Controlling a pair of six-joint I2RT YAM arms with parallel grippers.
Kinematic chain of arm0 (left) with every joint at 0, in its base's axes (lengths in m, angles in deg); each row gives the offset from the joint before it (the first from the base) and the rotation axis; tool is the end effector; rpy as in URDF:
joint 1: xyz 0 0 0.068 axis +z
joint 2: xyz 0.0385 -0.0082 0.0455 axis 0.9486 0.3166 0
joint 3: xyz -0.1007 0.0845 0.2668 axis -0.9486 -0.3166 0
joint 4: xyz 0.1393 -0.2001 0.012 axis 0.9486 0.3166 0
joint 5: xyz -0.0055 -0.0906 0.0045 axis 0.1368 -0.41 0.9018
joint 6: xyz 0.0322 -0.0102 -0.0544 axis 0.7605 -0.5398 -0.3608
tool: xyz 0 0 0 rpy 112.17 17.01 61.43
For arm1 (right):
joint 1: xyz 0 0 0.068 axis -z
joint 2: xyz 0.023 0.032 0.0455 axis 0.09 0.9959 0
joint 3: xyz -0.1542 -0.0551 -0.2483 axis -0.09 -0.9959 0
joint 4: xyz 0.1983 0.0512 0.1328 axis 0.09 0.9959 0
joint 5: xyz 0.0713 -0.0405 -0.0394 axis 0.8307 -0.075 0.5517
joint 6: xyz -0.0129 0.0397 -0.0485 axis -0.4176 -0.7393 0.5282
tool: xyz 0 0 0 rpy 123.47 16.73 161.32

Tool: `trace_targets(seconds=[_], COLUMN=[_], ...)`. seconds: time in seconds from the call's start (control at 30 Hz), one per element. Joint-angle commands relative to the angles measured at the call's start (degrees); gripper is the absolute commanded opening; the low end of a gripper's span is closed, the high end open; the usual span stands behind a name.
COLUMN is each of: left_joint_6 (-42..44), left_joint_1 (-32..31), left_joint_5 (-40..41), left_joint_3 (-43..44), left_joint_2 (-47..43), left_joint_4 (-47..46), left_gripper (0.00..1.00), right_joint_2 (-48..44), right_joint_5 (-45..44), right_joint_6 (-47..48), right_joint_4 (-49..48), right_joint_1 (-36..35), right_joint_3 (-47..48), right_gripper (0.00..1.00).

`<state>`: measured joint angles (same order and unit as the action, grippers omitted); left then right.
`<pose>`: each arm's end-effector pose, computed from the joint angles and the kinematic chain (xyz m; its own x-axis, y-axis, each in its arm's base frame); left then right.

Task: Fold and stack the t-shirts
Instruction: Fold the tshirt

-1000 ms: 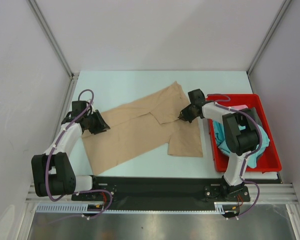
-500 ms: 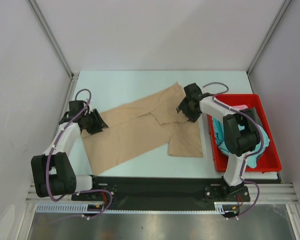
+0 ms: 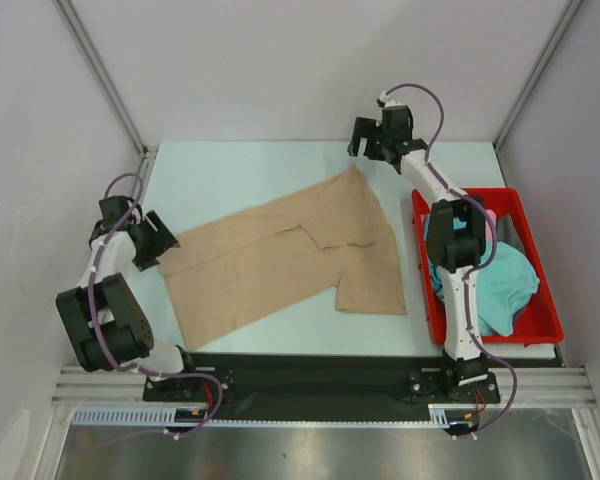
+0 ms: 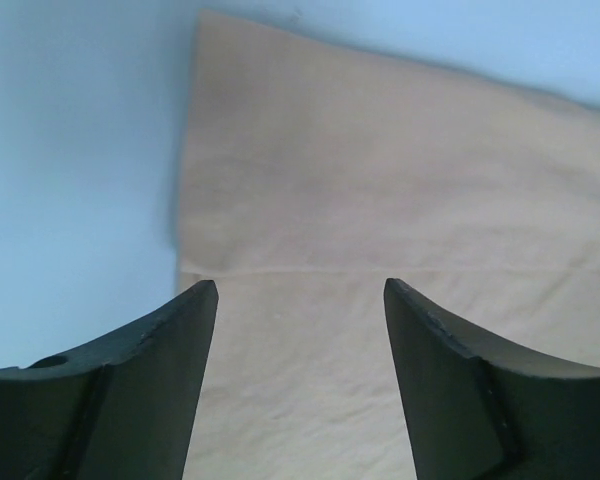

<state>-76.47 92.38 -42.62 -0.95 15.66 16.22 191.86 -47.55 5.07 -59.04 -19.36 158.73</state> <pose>0.2608 0.0908 0.2405 -0.6594 -0.6040 -0.4477 -0.5233 0.7962 -0.3037 0.5393 0.1394 0.2689 -0.5537 0.1374 -0.8213 -0.1471 0.9546 0.2589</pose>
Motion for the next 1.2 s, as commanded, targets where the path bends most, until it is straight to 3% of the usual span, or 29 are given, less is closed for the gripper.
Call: trace_targets(seconds=[0.0, 0.13, 0.37, 0.73, 1.0, 1.13, 1.17], left_joint_6=[2.21, 3.79, 3.97, 3.44, 3.01, 3.01, 2.92], left_joint_1=[2.88, 4.64, 4.91, 5.00, 5.09, 5.17, 5.18], left_joint_5=[1.39, 0.51, -1.60, -3.09, -4.67, -4.68, -4.67], left_joint_3=[4.18, 7.78, 8.93, 11.30, 12.45, 13.50, 13.77], left_joint_2=[2.29, 7.72, 13.97, 20.05, 23.83, 25.67, 26.02], left_joint_4=[-2.31, -3.46, -6.53, -9.08, -9.43, -9.61, -9.61], left_gripper=[0.76, 0.80, 0.79, 0.78, 0.66, 0.54, 0.48], right_joint_2=[5.91, 10.22, 14.00, 20.15, 21.74, 22.18, 22.27], right_joint_5=[11.50, 19.76, 26.19, 28.56, 27.52, 26.64, 25.94], right_joint_6=[7.37, 6.15, 3.86, -2.90, -5.01, -5.89, -6.07], right_joint_4=[1.43, 0.22, -1.10, -1.37, -0.05, -0.58, -0.58], right_joint_1=[2.32, 4.78, 5.58, 5.93, 5.67, 5.76, 5.76], right_joint_3=[7.19, 10.38, 10.82, 13.98, 15.30, 15.91, 16.35], right_gripper=[1.00, 1.00, 1.00, 0.84, 0.59, 0.38, 0.27])
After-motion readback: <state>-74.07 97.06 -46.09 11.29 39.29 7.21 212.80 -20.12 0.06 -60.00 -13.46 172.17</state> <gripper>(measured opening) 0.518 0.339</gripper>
